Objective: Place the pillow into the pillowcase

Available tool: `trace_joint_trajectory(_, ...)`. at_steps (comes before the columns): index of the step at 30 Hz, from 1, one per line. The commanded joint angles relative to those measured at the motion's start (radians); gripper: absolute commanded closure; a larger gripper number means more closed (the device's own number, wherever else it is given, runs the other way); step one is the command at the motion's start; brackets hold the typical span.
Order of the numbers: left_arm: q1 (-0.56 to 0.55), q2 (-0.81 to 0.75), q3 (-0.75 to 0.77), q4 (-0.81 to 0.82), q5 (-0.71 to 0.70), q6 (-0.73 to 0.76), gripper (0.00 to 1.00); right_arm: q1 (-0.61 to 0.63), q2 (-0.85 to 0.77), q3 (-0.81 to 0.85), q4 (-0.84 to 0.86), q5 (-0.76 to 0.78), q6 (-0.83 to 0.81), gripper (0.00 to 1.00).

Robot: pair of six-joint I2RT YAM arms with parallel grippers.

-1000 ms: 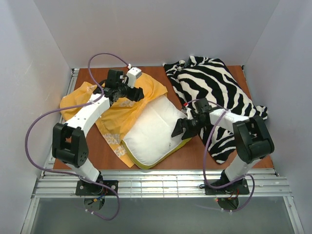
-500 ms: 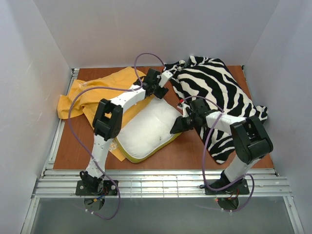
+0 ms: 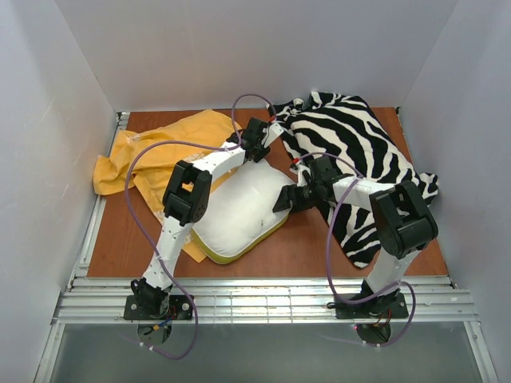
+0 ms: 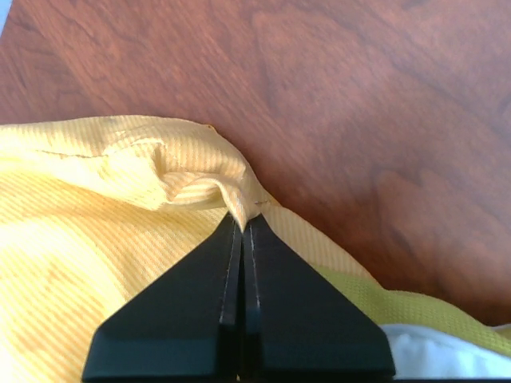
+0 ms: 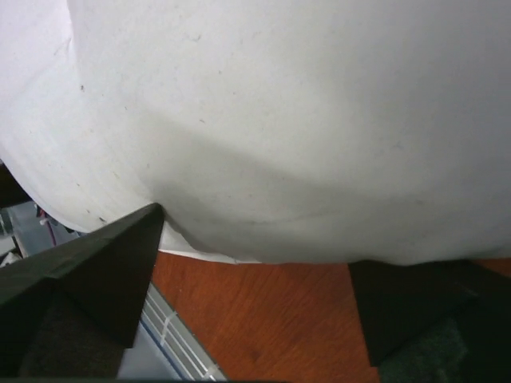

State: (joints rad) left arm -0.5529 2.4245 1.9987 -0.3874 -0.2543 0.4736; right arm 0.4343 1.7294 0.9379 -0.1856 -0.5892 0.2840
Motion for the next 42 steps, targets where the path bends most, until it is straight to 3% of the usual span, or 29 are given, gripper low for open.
trace_joint_trajectory(1,-0.004,-0.145,-0.049,-0.025,0.071,0.004,1.0,0.001,0.065,0.016,0.121,-0.011,0.036,0.23)
trace_joint_trajectory(2,-0.005,-0.168,-0.064,-0.03,0.105,-0.019,1.0,0.001,0.067,0.016,0.17,-0.012,0.043,0.36)
trace_joint_trajectory(4,-0.013,-0.24,-0.081,-0.074,0.177,-0.045,1.0,0.001,0.058,0.016,0.204,0.008,0.044,0.5)
trace_joint_trajectory(5,-0.015,-0.27,-0.106,-0.09,0.285,-0.058,1.0,0.001,0.055,0.015,0.222,0.005,0.043,0.57)
trace_joint_trajectory(6,-0.025,-0.3,-0.123,-0.102,0.326,-0.076,1.0,0.001,0.045,0.013,0.232,0.0,0.047,0.72)
trace_joint_trajectory(9,-0.057,-0.395,-0.192,-0.123,0.45,-0.105,1.0,0.001,0.024,-0.001,0.253,0.009,0.058,0.99)
trace_joint_trajectory(12,-0.073,-0.446,-0.207,-0.155,0.516,-0.163,1.0,0.001,-0.007,-0.03,0.256,0.023,0.032,0.99)
trace_joint_trajectory(15,-0.071,-0.436,-0.18,-0.177,0.452,-0.182,1.0,0.0,-0.047,-0.079,0.265,0.023,0.011,0.99)
trace_joint_trajectory(19,-0.073,-0.424,-0.156,-0.2,0.503,-0.194,1.0,0.0,-0.088,-0.122,0.307,0.003,0.029,0.99)
trace_joint_trajectory(26,-0.123,-0.444,-0.189,-0.214,0.711,-0.404,1.0,-0.012,-0.137,-0.09,0.52,-0.02,0.138,0.99)
trace_joint_trajectory(29,-0.136,-0.502,-0.225,-0.122,0.802,-0.51,1.0,-0.046,-0.145,-0.013,0.575,-0.034,0.178,0.99)
trace_joint_trajectory(33,-0.131,-0.591,-0.308,0.002,0.764,-0.556,1.0,-0.074,-0.154,0.006,0.63,-0.09,0.184,0.99)
trace_joint_trajectory(36,-0.113,-0.547,-0.279,-0.062,0.634,-0.48,0.99,-0.072,-0.14,-0.069,0.627,-0.058,0.144,0.99)
trace_joint_trajectory(39,-0.078,-0.55,-0.284,-0.12,0.428,-0.422,0.71,-0.074,-0.14,-0.129,0.542,-0.035,0.071,0.99)
trace_joint_trajectory(40,-0.056,-0.577,-0.303,-0.123,0.409,-0.411,0.55,-0.074,-0.148,-0.139,0.525,-0.028,0.058,0.99)
trace_joint_trajectory(42,0.005,-0.674,-0.379,-0.148,0.357,-0.399,0.46,-0.075,-0.172,-0.157,0.467,-0.023,0.034,0.98)
